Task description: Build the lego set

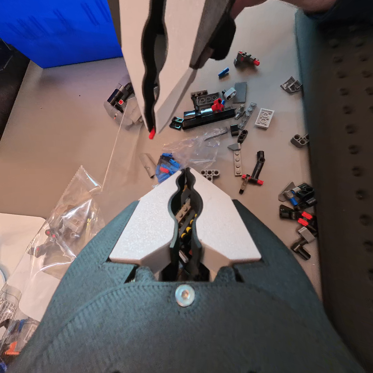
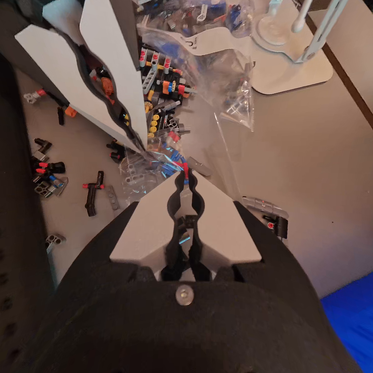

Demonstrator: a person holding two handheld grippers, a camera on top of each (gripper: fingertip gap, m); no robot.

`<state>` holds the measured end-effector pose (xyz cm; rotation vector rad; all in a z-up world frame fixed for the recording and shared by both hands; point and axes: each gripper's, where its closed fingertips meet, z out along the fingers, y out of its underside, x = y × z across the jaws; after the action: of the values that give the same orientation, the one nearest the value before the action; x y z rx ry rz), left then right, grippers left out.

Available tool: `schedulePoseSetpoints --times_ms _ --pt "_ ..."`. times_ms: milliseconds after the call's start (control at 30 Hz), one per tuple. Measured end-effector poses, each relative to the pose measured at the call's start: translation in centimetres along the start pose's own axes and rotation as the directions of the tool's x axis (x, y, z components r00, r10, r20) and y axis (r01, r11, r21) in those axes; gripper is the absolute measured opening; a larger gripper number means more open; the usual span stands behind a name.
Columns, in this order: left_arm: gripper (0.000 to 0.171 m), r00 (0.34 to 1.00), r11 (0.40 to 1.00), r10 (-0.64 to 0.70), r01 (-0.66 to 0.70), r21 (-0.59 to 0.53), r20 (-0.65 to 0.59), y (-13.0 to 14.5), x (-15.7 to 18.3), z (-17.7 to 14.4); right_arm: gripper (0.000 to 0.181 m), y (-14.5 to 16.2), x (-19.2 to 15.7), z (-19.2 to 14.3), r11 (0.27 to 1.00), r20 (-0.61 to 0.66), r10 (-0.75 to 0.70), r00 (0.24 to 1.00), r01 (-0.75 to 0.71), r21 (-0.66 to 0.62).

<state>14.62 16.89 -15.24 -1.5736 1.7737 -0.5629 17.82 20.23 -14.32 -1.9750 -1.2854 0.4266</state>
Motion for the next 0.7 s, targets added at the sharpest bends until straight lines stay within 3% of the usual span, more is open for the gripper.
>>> schedulePoseSetpoints --times_ms 133,300,400,700 --pt "0.0 1.0 1.0 -0.006 0.007 -0.005 0.013 0.1 -0.3 0.0 0.001 -0.4 0.0 -0.4 1.0 0.005 0.0 1.0 0.0 0.027" --pt "0.0 0.998 0.998 -0.056 0.056 0.03 0.02 -0.2 -0.9 -0.4 0.001 -2.6 -3.5 -2.0 0.983 0.163 -0.104 0.981 0.077 0.166" --pt "0.0 0.998 0.998 -0.06 0.059 0.032 0.015 -0.2 -0.8 -0.3 0.001 -2.1 -4.7 -1.7 0.984 0.198 -0.149 0.969 0.125 0.131" --pt "0.0 0.998 0.998 -0.058 0.058 0.032 0.016 -0.3 -0.8 -0.2 0.006 -1.3 -4.3 -0.7 0.985 0.143 -0.168 0.975 0.162 0.055"
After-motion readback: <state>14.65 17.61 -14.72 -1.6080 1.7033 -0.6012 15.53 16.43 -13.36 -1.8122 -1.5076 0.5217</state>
